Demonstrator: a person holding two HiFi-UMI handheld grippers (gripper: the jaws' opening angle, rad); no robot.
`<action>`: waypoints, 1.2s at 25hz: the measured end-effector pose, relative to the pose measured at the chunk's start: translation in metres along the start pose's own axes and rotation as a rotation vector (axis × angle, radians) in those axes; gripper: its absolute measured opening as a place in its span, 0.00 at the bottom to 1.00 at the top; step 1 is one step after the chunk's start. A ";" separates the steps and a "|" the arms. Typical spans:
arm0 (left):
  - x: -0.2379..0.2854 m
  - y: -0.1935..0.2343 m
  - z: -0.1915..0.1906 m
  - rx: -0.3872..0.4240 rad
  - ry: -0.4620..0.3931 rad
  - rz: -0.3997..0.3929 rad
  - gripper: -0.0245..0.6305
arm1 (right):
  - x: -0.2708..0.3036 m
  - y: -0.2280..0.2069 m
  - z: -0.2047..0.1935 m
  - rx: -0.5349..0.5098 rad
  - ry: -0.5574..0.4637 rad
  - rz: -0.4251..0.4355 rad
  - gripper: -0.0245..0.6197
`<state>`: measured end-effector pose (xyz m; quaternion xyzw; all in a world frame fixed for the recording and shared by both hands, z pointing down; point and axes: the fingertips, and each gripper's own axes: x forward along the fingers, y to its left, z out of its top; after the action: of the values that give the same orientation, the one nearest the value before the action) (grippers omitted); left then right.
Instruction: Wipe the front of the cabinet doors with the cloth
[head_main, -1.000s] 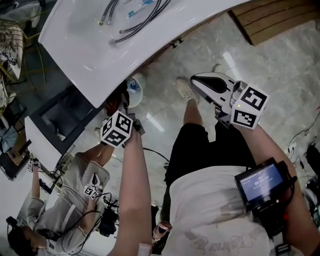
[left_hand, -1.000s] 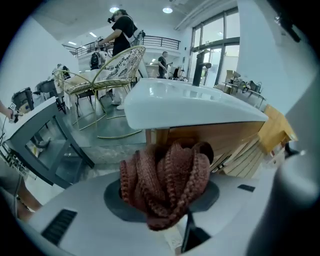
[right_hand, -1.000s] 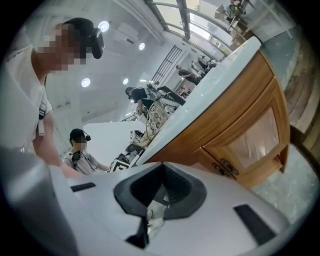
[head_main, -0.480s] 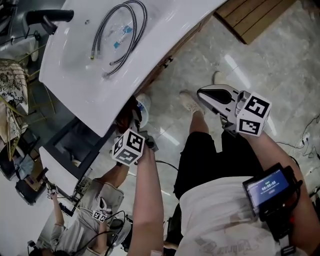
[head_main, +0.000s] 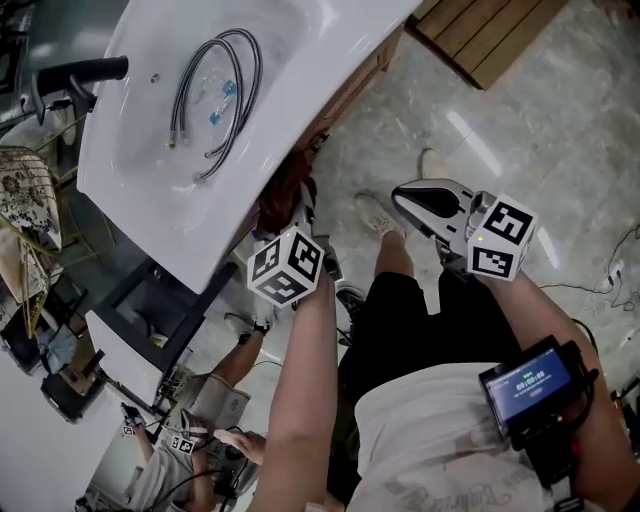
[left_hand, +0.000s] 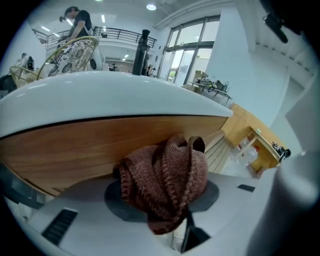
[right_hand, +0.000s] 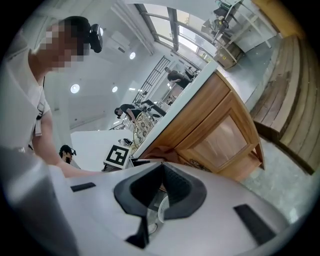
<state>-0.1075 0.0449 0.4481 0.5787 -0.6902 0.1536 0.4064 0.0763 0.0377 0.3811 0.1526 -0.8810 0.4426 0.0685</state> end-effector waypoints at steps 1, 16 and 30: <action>0.005 -0.007 0.002 0.004 0.002 -0.015 0.29 | -0.001 -0.002 0.001 0.004 -0.005 -0.001 0.06; 0.071 -0.115 0.029 -0.030 0.041 -0.214 0.29 | -0.036 -0.042 0.022 0.038 -0.040 -0.037 0.06; 0.129 -0.221 0.054 0.055 -0.009 -0.325 0.29 | -0.080 -0.084 0.031 0.068 -0.067 -0.089 0.06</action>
<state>0.0760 -0.1411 0.4523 0.6943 -0.5849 0.1019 0.4067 0.1798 -0.0177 0.4060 0.2086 -0.8596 0.4634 0.0535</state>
